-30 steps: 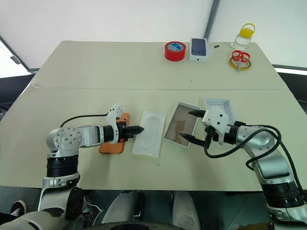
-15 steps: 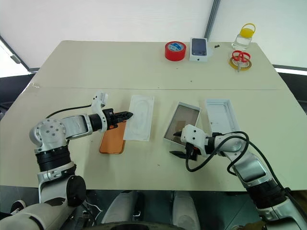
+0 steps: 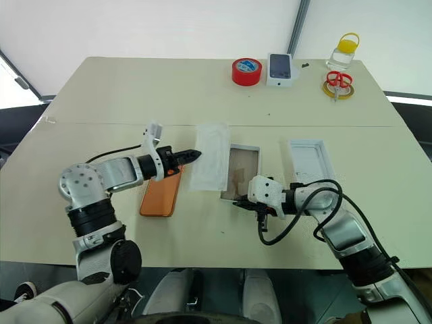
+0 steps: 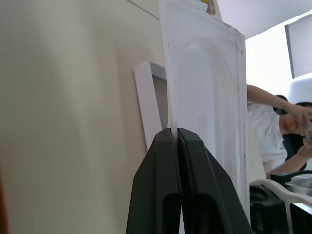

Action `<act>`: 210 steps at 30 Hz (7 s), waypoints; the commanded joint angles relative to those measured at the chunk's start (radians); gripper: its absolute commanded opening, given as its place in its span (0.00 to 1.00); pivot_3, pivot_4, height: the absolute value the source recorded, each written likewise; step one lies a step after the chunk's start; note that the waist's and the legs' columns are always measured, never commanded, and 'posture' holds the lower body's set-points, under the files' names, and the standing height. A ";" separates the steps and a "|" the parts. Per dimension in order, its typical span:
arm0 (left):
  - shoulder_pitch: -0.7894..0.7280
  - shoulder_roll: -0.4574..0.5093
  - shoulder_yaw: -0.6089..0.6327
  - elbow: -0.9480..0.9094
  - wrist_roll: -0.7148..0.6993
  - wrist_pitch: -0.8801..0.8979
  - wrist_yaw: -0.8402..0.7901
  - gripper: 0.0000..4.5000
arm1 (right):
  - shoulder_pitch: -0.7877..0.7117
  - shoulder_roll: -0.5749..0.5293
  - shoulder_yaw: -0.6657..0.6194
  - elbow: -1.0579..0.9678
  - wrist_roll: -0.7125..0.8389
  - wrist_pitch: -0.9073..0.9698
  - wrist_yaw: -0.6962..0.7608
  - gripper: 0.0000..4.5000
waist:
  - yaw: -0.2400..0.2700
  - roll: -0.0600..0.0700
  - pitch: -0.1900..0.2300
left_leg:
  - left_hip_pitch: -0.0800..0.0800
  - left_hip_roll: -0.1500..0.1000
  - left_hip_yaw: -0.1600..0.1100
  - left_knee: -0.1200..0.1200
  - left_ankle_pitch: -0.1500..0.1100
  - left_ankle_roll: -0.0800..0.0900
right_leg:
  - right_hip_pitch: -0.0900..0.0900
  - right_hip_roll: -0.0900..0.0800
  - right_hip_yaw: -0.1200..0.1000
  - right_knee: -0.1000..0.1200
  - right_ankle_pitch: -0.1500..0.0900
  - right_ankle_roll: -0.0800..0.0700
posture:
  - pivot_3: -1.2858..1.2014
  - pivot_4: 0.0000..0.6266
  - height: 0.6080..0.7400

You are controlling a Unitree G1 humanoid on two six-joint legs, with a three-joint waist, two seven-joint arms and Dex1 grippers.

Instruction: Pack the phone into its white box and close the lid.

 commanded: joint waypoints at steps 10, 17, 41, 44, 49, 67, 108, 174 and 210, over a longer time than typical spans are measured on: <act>-0.043 -0.027 -0.068 0.028 0.038 -0.086 0.010 0.00 | 0.045 -0.063 -0.089 -0.070 0.049 0.027 0.036 0.64 | 0.003 0.000 0.000 | 0.000 0.000 0.000 0.000 0.000 0.000 | 0.000 0.000 0.000 0.000 0.000 0.000 | 0.52 0.24 1.00; -0.050 -0.063 -0.145 0.093 0.059 -0.157 -0.002 0.00 | 0.086 -0.177 -0.262 -0.008 0.098 0.039 0.048 0.64 | 0.003 -0.001 0.001 | 0.000 0.000 0.000 0.000 0.000 0.000 | 0.000 0.000 0.000 -0.001 0.000 0.000 | 0.52 0.24 1.00; -0.012 -0.221 -0.133 0.086 0.052 -0.135 0.129 0.00 | 0.040 -0.120 -0.289 0.049 0.097 -0.017 -0.012 0.64 | 0.002 -0.002 0.001 | 0.000 0.000 0.000 0.000 0.000 0.000 | 0.000 0.000 0.000 -0.001 0.000 0.000 | 0.52 0.24 1.00; -0.009 -0.210 -0.160 0.091 0.051 -0.139 0.110 0.20 | 0.045 -0.119 -0.290 0.049 0.093 -0.019 -0.017 0.66 | 0.002 -0.002 0.001 | 0.000 0.000 0.000 0.000 0.000 0.000 | 0.000 0.000 0.000 -0.001 0.000 0.000 | 0.52 0.24 1.00; -0.032 -0.241 -0.096 0.115 0.010 -0.131 0.118 0.75 | 0.050 -0.118 -0.292 0.052 0.085 -0.028 -0.025 0.66 | 0.002 -0.002 0.001 | 0.000 0.000 0.000 0.000 0.000 0.000 | 0.000 0.000 0.000 -0.001 0.000 0.000 | 0.52 0.24 1.00; 0.173 0.359 -0.499 -0.059 0.382 -0.876 -0.377 0.88 | -0.072 0.085 -0.143 0.036 -0.010 -0.012 -0.177 0.01 | -0.006 0.000 0.000 | 0.000 0.000 0.001 -0.002 0.002 -0.003 | -0.002 0.002 0.000 0.000 0.000 -0.005 | 0.52 0.24 1.00; 0.316 0.427 -0.481 -0.029 0.429 -1.198 -0.525 0.88 | -0.209 -0.007 0.042 0.267 -0.362 -0.250 -0.159 0.01 | 0.020 -0.001 0.001 | -0.001 0.001 0.002 0.000 0.001 -0.001 | -0.002 0.001 0.000 -0.001 0.002 -0.004 | 0.52 0.24 1.00; 0.320 0.436 -0.463 -0.010 0.434 -1.169 -0.510 0.88 | -0.057 -0.148 -0.136 0.148 -0.115 -0.164 0.009 0.01 | 0.024 -0.001 0.001 | -0.001 0.002 0.002 0.000 0.001 -0.001 | -0.002 0.001 0.000 -0.001 0.002 -0.004 | 0.52 0.24 1.00; 0.394 0.566 -0.226 0.068 -0.025 -0.196 -0.451 0.88 | -0.510 0.475 0.402 0.420 -0.460 0.019 -0.200 0.01 | -0.023 0.002 -0.005 | 0.004 0.001 -0.002 -0.003 0.003 -0.005 | 0.000 0.001 -0.001 0.004 0.003 -0.004 | 0.52 0.24 1.00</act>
